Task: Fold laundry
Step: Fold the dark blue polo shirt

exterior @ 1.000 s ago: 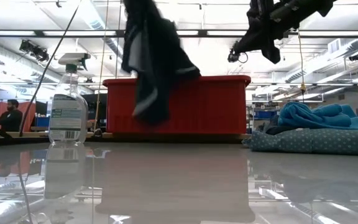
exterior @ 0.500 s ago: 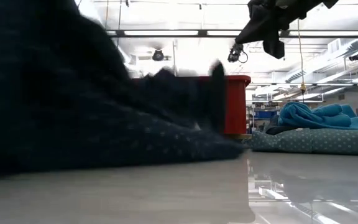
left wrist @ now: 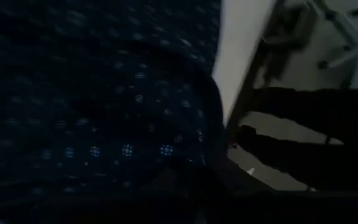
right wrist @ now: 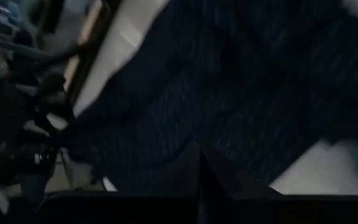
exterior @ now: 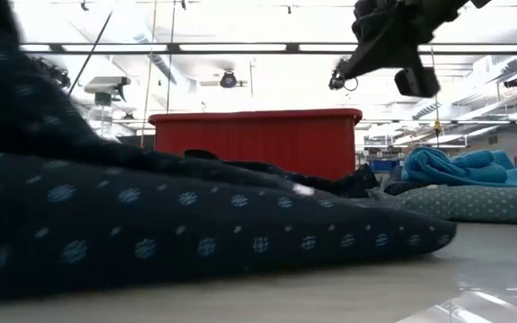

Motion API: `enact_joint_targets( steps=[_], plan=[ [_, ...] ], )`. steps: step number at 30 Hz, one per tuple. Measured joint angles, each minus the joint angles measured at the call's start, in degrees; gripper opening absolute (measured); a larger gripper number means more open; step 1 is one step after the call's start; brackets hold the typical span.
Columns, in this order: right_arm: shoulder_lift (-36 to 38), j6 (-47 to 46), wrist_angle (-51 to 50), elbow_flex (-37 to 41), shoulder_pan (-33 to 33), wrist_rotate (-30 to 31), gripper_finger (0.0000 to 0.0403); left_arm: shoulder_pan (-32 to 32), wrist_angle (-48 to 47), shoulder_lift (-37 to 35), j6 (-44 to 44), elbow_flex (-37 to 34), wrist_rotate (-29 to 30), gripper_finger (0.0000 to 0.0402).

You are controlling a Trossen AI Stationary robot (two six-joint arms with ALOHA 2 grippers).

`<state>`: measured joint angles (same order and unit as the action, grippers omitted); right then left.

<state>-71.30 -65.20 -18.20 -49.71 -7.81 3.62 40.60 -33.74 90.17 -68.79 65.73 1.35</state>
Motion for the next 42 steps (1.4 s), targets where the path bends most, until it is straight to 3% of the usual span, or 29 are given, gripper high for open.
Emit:
enact_joint_targets(
  steps=[7, 9, 14, 20, 24, 30, 36, 42],
  plan=[
    [-12.27, -12.71, 8.85, 0.00, -11.74, 2.75, 0.0011, 5.78, 25.16, 0.04, -8.39, -13.02, 3.08, 0.0013],
    [-15.43, -15.15, 10.76, 0.00, -13.99, 2.85, 0.0011, 5.85, 28.51, 0.03, -11.88, -15.05, 5.21, 0.0024],
    [-21.71, -17.78, 8.52, 0.00, -16.92, 4.29, 0.0010, 4.87, 26.69, -3.36, -11.18, -15.13, 6.74, 0.0077],
    [-27.26, -15.57, 12.07, 0.07, -14.68, 3.76, 0.0010, 1.56, 17.64, -10.66, -9.38, -15.09, 8.74, 0.0135],
    [-28.05, -11.79, 15.88, -0.02, -13.39, 4.62, 0.0009, -1.80, 11.16, -15.31, -6.99, -15.05, 12.53, 0.0147],
    [-29.83, -8.68, 9.43, -0.07, -13.09, 1.32, 0.0009, -9.90, 1.95, -17.17, -2.18, -15.57, 14.70, 0.0148],
    [-28.47, -9.18, 0.07, -0.33, -18.48, -9.70, 0.0009, -14.14, 6.91, -15.74, -7.61, -23.63, 10.41, 0.0148],
    [-20.40, -16.76, -6.72, 0.18, -26.78, -11.45, 0.0007, -9.49, 15.21, -14.73, -19.39, -30.65, 6.42, 0.0148]
  ],
)
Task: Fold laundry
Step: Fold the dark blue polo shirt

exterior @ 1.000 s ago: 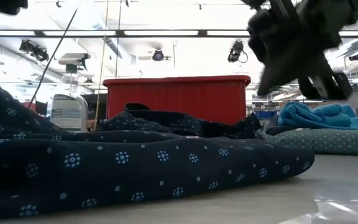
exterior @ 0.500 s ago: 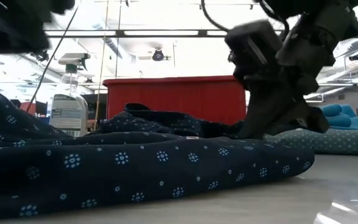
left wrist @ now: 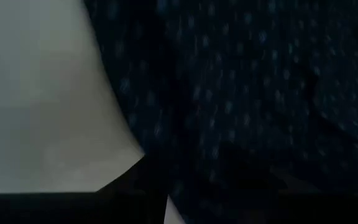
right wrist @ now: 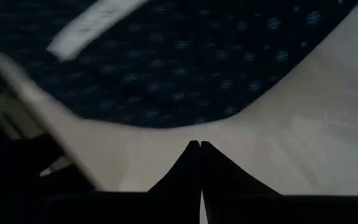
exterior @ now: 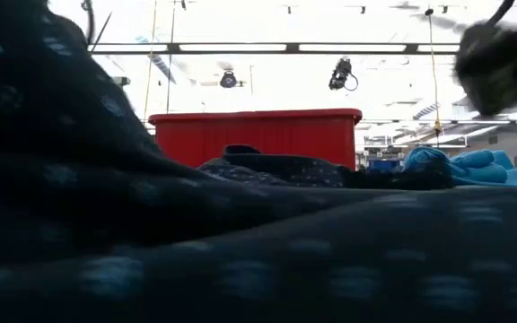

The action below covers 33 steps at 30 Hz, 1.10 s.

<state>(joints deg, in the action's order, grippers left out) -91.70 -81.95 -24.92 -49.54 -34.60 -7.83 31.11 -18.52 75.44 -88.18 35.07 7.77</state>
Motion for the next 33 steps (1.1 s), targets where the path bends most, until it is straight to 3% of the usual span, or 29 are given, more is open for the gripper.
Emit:
enact_joint_targets(
  steps=[3, 5, 9, 11, 15, 20, 25, 33],
  plan=[
    [4.40, 0.17, 0.48, 0.00, -1.04, 1.22, 0.0009, 1.47, 1.31, -0.07, -4.05, -1.00, 0.10, 0.0148],
    [7.63, 0.85, 1.00, -0.01, -0.37, 5.27, 0.0014, 1.35, 2.40, -0.04, -3.84, -1.08, 0.50, 0.0148],
    [13.40, 6.75, 0.81, -0.16, 3.11, 18.72, 0.0037, -1.61, 4.76, -0.20, 1.90, 0.42, 3.74, 0.0148],
    [15.51, 12.92, 0.65, -0.15, 6.15, 21.40, 0.0057, -4.35, 4.47, -0.55, 7.40, 2.14, 4.31, 0.0148],
    [17.10, 30.11, 0.56, -0.17, 12.34, 21.27, 0.0111, -11.52, 3.50, -0.59, 25.61, 6.50, 4.59, 0.0149],
    [13.85, 49.92, 0.48, -0.16, 19.01, 18.46, 0.0182, -21.54, -1.17, -0.58, 46.59, 12.32, 4.51, 0.0149],
    [9.27, 57.68, 0.49, -0.15, 22.89, 14.61, 0.0216, -31.50, -6.99, -0.55, 61.56, 15.03, 4.48, 0.0149],
    [4.29, 63.07, 1.17, -0.15, 26.10, 15.01, 0.0211, -39.56, -8.01, 0.91, 87.98, 14.95, 0.83, 0.0149]
  ],
)
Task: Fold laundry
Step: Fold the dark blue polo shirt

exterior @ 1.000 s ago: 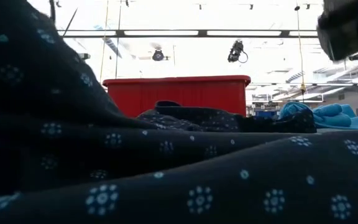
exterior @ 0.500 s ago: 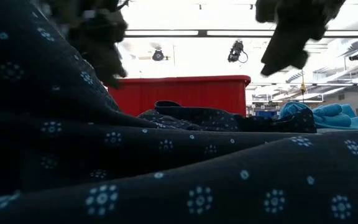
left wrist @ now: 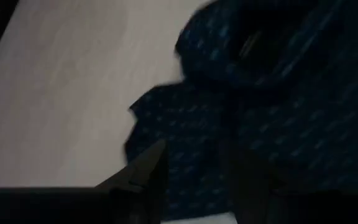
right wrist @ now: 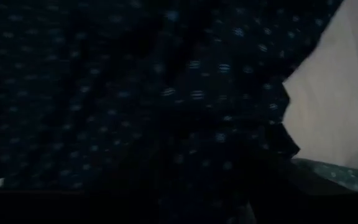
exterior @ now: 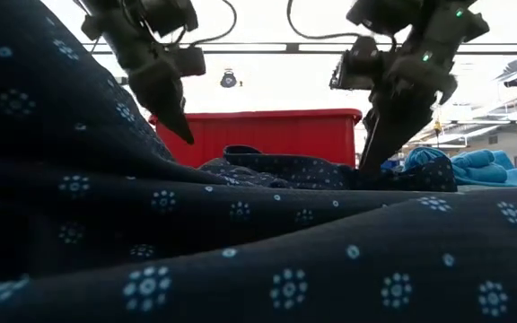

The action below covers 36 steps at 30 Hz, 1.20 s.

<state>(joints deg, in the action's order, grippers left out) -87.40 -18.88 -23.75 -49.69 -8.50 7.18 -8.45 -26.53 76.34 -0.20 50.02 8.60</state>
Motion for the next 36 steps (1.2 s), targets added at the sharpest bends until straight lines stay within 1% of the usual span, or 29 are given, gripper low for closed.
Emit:
enact_joint_targets(
  steps=[3, 5, 8, 10, 12, 16, 18, 20, 23, 24, 25, 27, 30, 33, 36],
  plan=[
    [-1.89, -0.01, 0.51, 0.00, 2.13, -1.07, 0.0206, -3.22, 0.24, 1.95, 6.44, 0.00, -0.95, 0.0149],
    [-2.83, -0.80, 0.82, 0.00, 3.39, -3.04, 0.0200, -5.44, 1.19, 3.72, 10.15, 0.00, -6.11, 0.0149],
    [-3.15, -4.68, 0.73, 0.00, 4.44, -6.61, 0.0186, -7.43, 3.77, 6.26, 15.28, 0.00, -15.72, 0.0149],
    [-2.97, -6.84, 0.43, 0.00, 4.62, -7.84, 0.0175, -7.89, 5.64, 8.06, 18.13, 0.00, -19.65, 0.0149],
    [-2.60, -7.95, 0.44, -0.02, 4.62, -8.29, 0.0162, -8.11, 6.85, 9.99, 20.56, 0.00, -20.66, 0.0149],
    [-2.53, -9.47, -0.02, -0.02, 4.62, -9.64, 0.0137, -8.80, 9.71, 15.06, 24.36, 0.01, -20.84, 0.0146],
    [-2.53, -10.59, -1.03, -0.02, 4.62, -9.81, 0.0120, -9.49, 10.84, 17.50, 25.02, 0.00, -20.66, 0.0134],
    [-2.53, -11.61, -2.58, -0.02, 4.68, -9.79, 0.0095, -10.15, 11.13, 18.69, 24.02, 0.00, -20.27, 0.0107],
    [-2.08, -13.64, -5.32, -0.03, 5.42, -11.04, 0.0036, -10.99, 11.08, 17.87, 21.70, 0.01, -20.07, 0.0035],
    [-1.50, -13.86, -5.97, -0.02, 5.67, -11.59, 0.0019, -11.23, 10.23, 16.94, 20.72, 0.33, -20.05, 0.0018],
    [-0.63, -13.95, -6.57, -0.04, 5.85, -11.94, 0.0013, -11.50, 8.84, 15.73, 19.79, 1.05, -20.03, 0.0012],
    [1.88, -14.46, -9.08, -0.96, 6.13, -11.38, 0.0013, -11.87, 5.10, 12.72, 18.42, 3.31, -19.49, 0.0007],
    [7.15, -13.11, -14.33, -4.85, 6.41, -7.28, 0.0007, -11.66, -3.53, 7.21, 14.88, 8.84, -16.13, 0.0004],
    [13.36, -10.34, -19.56, -10.73, 6.43, 0.58, 0.0006, -10.64, -10.76, 1.49, 13.45, 15.67, -11.12, 0.0003],
    [19.41, -6.64, -22.22, -16.45, 6.43, 8.17, 0.0004, -9.13, -15.99, -3.26, 11.59, 22.80, -6.68, 0.0002]
  ],
)
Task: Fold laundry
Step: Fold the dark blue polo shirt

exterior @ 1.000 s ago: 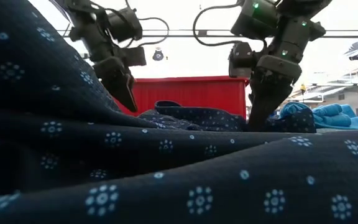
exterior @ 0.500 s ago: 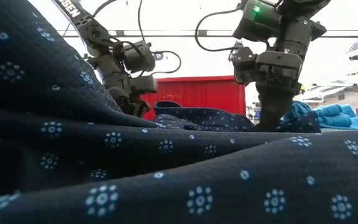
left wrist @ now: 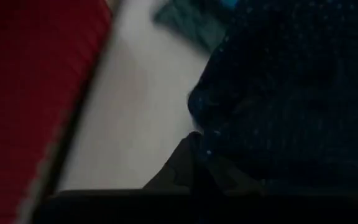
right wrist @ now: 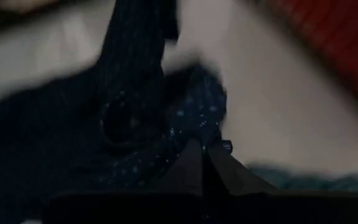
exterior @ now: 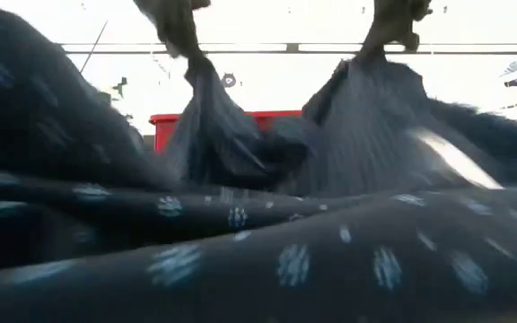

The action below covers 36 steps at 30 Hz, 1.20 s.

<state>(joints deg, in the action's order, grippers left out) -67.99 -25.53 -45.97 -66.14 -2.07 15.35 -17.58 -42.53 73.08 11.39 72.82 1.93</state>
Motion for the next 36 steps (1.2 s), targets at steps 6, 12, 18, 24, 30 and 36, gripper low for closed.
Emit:
enact_joint_targets(
  steps=[6, 12, 18, 24, 30, 36],
  plan=[
    [8.78, 5.98, -0.95, -7.43, -0.02, 9.52, 0.0002, 5.09, -11.28, -6.39, -8.07, 13.80, 10.48, 0.0001],
    [14.02, 8.18, -1.36, -10.84, -0.22, 9.84, 0.0002, 15.43, -23.75, -9.50, -23.77, 26.51, 25.77, 0.0001],
    [15.13, 7.76, -1.93, -10.89, -2.22, -2.25, 0.0000, 26.48, -27.68, -9.30, -37.56, 32.75, 33.06, 0.0001],
    [15.78, 9.63, 5.14, -10.85, -7.16, -12.54, 0.0000, 38.23, -13.61, -7.83, -32.87, 33.26, 23.26, 0.0000],
    [18.19, 13.44, 20.81, -10.86, -10.92, -24.66, 0.0000, 48.37, -0.58, -7.14, -31.55, 33.41, 8.03, 0.0000],
    [19.62, 14.48, 23.19, -10.87, -11.28, -28.60, 0.0000, 55.20, 3.66, -5.80, -27.98, 33.39, 8.40, 0.0000]
  ],
)
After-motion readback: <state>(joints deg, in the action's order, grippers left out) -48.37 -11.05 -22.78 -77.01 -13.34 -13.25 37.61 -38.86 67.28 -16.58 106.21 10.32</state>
